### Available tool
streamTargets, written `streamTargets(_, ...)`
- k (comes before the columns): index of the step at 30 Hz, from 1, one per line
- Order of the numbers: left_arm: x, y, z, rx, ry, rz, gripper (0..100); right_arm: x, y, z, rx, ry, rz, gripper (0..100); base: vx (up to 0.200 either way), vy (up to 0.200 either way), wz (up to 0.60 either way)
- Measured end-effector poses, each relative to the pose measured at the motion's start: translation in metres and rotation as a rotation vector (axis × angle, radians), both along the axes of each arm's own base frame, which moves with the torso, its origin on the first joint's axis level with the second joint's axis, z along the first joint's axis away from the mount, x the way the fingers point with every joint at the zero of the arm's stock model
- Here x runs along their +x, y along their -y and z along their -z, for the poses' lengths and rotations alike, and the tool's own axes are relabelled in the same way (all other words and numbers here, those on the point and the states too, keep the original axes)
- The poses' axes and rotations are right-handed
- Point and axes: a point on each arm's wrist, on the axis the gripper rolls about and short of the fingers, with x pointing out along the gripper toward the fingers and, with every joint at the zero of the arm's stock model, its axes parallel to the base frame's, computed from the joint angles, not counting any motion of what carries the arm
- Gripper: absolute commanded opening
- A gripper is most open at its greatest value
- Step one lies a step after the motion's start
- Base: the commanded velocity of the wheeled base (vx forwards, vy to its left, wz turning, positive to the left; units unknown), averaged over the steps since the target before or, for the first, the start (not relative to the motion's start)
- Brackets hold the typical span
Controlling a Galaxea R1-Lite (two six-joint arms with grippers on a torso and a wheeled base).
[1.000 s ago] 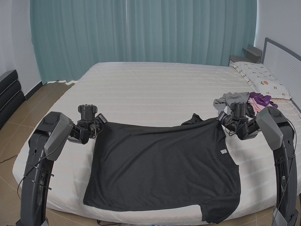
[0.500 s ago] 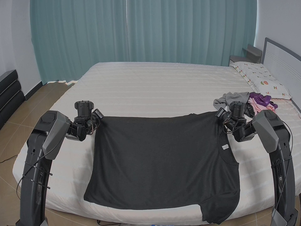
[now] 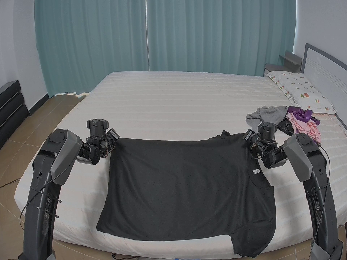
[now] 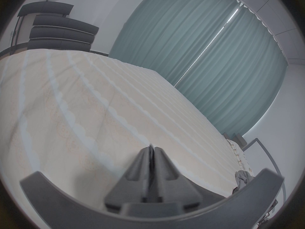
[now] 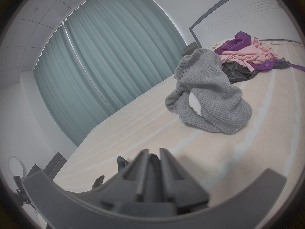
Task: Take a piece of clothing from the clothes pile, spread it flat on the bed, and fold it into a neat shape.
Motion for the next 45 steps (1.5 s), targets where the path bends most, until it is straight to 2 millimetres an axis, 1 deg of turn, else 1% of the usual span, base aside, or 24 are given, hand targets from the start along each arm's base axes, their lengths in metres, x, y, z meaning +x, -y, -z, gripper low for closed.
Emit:
streamTargets(6,-0.001,0.000,0.006,-0.004,-0.016,0.001,100,-0.002,0.000,0.009,-0.002,-0.018,0.000,100,0.000,0.000,0.00)
streamTargets(10,-0.003,0.000,0.008,-0.004,-0.025,-0.001,100,-0.002,0.002,0.006,0.000,-0.013,0.009,100,0.000,0.000,0.00)
streamTargets(13,-0.005,-0.003,0.006,-0.005,-0.031,-0.006,100,-0.006,0.008,0.001,0.004,-0.022,0.022,100,0.000,0.000,0.00)
streamTargets(16,-0.009,-0.008,0.003,-0.006,-0.042,-0.012,100,-0.016,0.013,-0.002,0.013,-0.058,0.025,100,0.000,0.000,0.00)
streamTargets(18,-0.015,-0.012,-0.001,-0.012,-0.055,-0.007,100,-0.027,0.016,-0.004,0.028,-0.088,0.023,100,0.000,0.000,0.00)
streamTargets(23,-0.037,-0.023,-0.010,-0.040,-0.103,0.028,100,-0.059,0.021,-0.010,0.060,-0.156,0.015,100,0.000,0.000,0.00)
streamTargets(25,-0.051,-0.028,-0.014,-0.055,-0.127,0.042,100,-0.075,0.021,-0.015,0.076,-0.180,0.012,100,0.000,0.000,0.00)
streamTargets(29,-0.084,-0.037,-0.023,-0.082,-0.175,0.066,100,-0.109,0.022,-0.024,0.114,-0.225,-0.002,100,0.000,0.000,0.00)
streamTargets(34,-0.129,-0.041,-0.031,-0.108,-0.233,0.084,100,-0.156,0.022,-0.034,0.168,-0.282,-0.039,100,0.000,0.000,0.00)
streamTargets(38,-0.173,-0.041,-0.033,-0.138,-0.287,0.106,100,-0.193,0.021,-0.040,0.201,-0.312,-0.060,100,0.000,0.000,0.00)
streamTargets(42,-0.215,-0.037,-0.034,-0.174,-0.342,0.134,100,-0.230,0.021,-0.042,0.227,-0.344,-0.071,100,0.000,0.000,0.00)
streamTargets(43,-0.224,-0.036,-0.034,-0.183,-0.352,0.141,100,-0.236,0.021,-0.042,0.235,-0.345,-0.074,100,0.000,0.000,0.00)
streamTargets(45,-0.245,-0.033,-0.034,-0.203,-0.370,0.156,100,-0.254,0.021,-0.043,0.268,-0.345,-0.077,100,-0.200,0.000,0.00)
